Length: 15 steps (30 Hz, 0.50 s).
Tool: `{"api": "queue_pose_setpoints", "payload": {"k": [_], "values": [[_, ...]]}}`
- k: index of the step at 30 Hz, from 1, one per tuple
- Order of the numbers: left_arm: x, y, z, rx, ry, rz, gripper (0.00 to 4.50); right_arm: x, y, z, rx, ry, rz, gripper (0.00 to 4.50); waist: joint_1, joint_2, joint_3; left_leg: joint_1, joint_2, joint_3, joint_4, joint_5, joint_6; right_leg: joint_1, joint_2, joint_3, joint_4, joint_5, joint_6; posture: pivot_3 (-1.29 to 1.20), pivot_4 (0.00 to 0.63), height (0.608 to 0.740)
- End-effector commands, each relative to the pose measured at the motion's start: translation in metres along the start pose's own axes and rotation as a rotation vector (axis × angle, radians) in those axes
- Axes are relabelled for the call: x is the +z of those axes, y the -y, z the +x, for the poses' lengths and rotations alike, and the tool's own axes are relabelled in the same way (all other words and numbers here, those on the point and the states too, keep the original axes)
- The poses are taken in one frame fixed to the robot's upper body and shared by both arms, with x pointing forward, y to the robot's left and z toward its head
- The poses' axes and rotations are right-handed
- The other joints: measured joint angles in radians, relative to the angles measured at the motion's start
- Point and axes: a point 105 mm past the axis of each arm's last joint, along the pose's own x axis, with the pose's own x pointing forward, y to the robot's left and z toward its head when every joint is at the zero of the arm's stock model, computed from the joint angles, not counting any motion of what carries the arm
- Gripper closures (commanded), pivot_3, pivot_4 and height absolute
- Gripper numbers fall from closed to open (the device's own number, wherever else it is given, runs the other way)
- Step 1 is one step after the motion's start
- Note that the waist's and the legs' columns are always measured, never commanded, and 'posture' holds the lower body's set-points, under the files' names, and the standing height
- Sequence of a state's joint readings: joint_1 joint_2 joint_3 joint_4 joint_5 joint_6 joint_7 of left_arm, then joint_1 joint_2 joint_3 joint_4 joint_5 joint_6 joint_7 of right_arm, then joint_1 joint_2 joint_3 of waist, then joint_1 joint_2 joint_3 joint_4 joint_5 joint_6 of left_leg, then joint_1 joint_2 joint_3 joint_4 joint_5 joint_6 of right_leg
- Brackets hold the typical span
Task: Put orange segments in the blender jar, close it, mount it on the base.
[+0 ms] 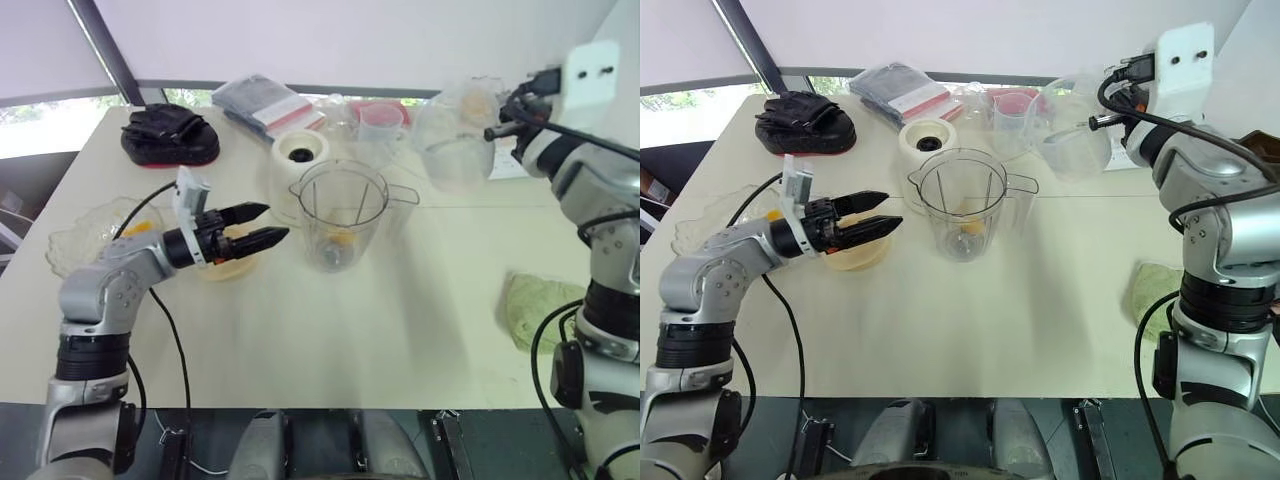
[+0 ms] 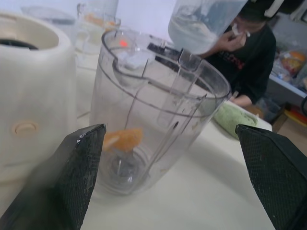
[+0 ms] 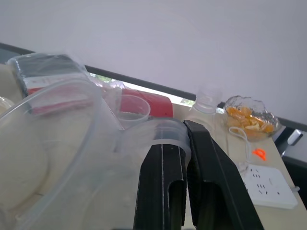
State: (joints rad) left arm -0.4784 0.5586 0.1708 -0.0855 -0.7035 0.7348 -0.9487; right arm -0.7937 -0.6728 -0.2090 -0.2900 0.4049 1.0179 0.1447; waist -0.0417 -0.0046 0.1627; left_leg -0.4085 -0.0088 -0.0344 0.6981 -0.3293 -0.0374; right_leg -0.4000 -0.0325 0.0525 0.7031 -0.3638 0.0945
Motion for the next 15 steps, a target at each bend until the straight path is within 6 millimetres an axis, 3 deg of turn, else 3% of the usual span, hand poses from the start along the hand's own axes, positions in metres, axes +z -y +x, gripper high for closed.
{"api": "queue_pose_setpoints", "payload": {"k": [1,15], "values": [[0.013,0.006,-0.001,-0.014,0.051,0.054,0.0,0.035,-0.003,-0.01,-0.001,0.134,-0.079,4.45,-0.001,0.0,0.0,0.0,0.0,0.0,0.0,0.0,0.0,0.0,0.0,0.0,0.0,0.0,0.0,0.0,0.15,0.74],[0.009,0.007,0.004,-0.008,0.04,0.05,0.0,0.061,-0.026,-0.011,0.059,0.234,-0.192,4.45,-0.002,0.0,0.0,0.0,0.0,0.0,0.0,0.0,0.0,0.0,0.0,0.0,0.001,0.0,0.0,0.0,0.15,0.74]]}}
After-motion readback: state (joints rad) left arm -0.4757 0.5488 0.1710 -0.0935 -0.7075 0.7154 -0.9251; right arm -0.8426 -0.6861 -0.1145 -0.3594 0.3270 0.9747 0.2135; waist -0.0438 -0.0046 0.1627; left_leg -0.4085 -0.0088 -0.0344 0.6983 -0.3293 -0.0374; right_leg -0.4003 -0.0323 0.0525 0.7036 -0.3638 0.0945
